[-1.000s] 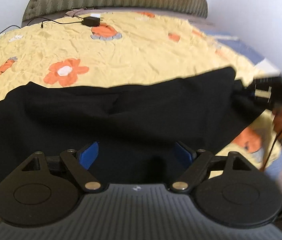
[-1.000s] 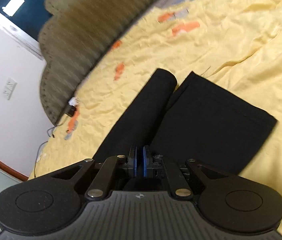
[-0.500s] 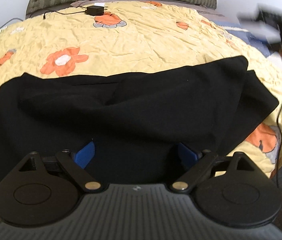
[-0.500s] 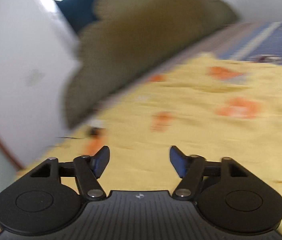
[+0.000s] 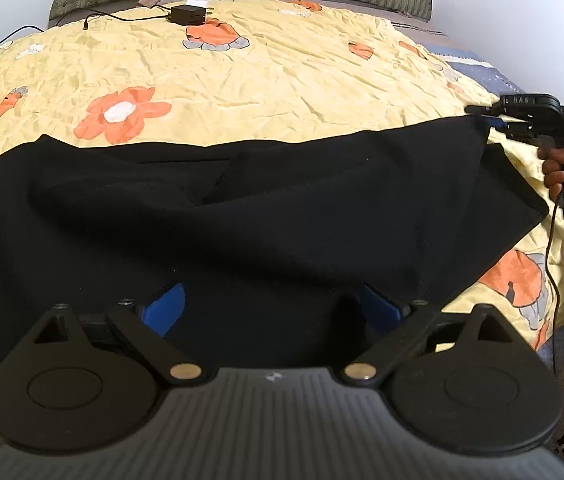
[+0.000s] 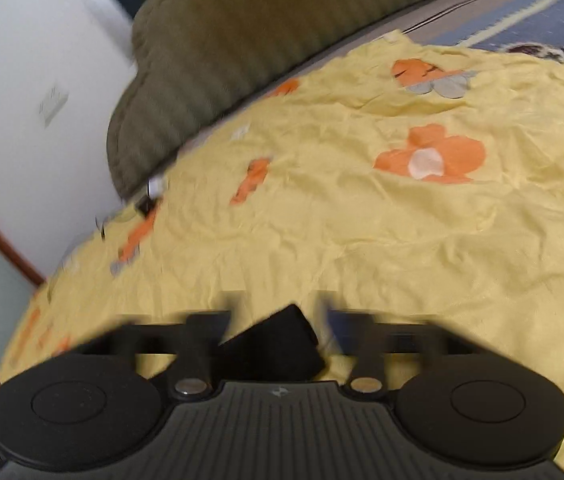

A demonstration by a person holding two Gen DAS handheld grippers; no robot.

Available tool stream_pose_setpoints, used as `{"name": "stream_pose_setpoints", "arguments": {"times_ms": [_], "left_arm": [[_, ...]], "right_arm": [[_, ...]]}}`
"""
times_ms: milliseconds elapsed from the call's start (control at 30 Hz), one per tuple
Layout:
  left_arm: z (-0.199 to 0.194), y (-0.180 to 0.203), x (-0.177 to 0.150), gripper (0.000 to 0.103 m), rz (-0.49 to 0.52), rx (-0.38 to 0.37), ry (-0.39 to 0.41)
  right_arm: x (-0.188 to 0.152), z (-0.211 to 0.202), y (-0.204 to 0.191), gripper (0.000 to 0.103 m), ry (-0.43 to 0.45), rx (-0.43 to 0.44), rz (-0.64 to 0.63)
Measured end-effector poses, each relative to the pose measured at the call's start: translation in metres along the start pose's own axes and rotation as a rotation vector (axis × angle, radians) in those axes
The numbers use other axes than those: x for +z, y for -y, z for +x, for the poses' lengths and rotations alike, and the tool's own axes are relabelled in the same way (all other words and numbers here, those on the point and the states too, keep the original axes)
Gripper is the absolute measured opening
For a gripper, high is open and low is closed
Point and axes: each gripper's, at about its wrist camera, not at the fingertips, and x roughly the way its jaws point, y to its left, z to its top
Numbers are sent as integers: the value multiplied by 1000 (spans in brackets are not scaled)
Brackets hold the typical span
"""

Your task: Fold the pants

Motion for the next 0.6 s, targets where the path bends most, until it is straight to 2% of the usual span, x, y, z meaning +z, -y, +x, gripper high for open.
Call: {"name": "stream_pose_setpoints", "arguments": {"times_ms": [67, 133, 333, 500, 533, 600], "left_arm": [[1, 0, 0, 95, -2, 6, 0], [2, 0, 1, 96, -7, 5, 2], [-2, -5, 4, 96, -32, -2, 3], [-4, -15, 8, 97, -76, -12, 7], [-3, -16, 9, 97, -84, -8, 5], [0, -17, 11, 97, -103, -4, 1]], "right_arm": [[-4, -9, -13, 7, -11, -30, -90], [-4, -28, -24, 5, 9, -51, -144], [16, -119, -84, 5, 151, -62, -245], [32, -194, -150, 2, 267, -98, -452], [37, -195, -155, 2, 285, -153, -490], [45, -173, -152, 2, 287, -329, -551]]}}
